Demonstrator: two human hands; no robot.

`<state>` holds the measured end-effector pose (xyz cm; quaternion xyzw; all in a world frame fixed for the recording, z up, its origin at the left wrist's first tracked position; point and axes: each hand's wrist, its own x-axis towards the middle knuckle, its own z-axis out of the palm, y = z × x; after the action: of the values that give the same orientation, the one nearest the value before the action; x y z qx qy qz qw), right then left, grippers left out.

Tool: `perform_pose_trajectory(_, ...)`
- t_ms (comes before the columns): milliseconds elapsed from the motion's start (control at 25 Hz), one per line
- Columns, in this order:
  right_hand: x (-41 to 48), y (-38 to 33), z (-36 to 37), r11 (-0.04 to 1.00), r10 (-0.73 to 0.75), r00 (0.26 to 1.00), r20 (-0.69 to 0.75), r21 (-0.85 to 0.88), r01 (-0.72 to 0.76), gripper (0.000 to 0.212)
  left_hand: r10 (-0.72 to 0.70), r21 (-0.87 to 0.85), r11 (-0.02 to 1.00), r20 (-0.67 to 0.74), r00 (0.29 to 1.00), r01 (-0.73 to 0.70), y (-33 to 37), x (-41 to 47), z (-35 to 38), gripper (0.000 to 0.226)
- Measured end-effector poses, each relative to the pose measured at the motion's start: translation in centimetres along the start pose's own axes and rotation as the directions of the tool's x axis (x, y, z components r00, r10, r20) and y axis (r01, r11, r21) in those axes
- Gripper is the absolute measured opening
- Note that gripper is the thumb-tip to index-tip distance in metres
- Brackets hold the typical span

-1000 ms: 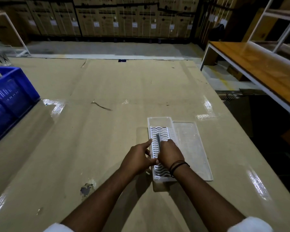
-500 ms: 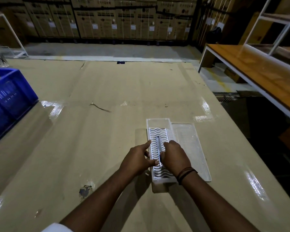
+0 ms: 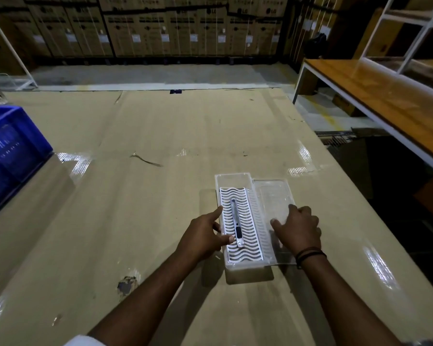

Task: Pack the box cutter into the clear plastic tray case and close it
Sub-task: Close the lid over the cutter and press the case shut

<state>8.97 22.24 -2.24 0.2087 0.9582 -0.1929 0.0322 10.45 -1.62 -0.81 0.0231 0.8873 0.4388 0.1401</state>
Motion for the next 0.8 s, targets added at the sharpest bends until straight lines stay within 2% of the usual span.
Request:
perform_pose_trajectory(160,0.3,0.7,0.5,0.989,0.116,0.984,0.138,-0.103,-0.102,0.085,-0.017,-0.037,0.999,0.018,1.0,0.017,0.3,-0.1,-0.1,0.095)
perform_pose_trajectory(360,0.0,0.7,1.0,0.975,0.087,0.989,0.118,-0.214,-0.061,0.084,-0.012,-0.059,0.998,0.01,1.0,0.012,0.3,-0.3,-0.6,0.092)
perform_pose_trajectory(640,0.7,0.1,0.1,0.99,0.116,0.981,0.154,-0.094,-0.102,0.095,-0.027,-0.082,0.996,-0.01,1.0,0.026,-0.2,-0.5,-1.3,0.092)
perform_pose_trajectory(760,1.0,-0.1,-0.6,0.991,0.104,0.991,0.087,-0.093,-0.096,0.1,-0.035,-0.092,0.995,-0.002,0.999,0.034,0.0,-0.4,-1.3,0.092)
perform_pose_trajectory(800,1.1,-0.3,-0.9,0.994,0.085,0.995,0.055,-0.069,-0.081,0.094,-0.035,-0.095,0.995,-0.003,0.999,0.035,-0.1,-0.4,-1.2,0.092)
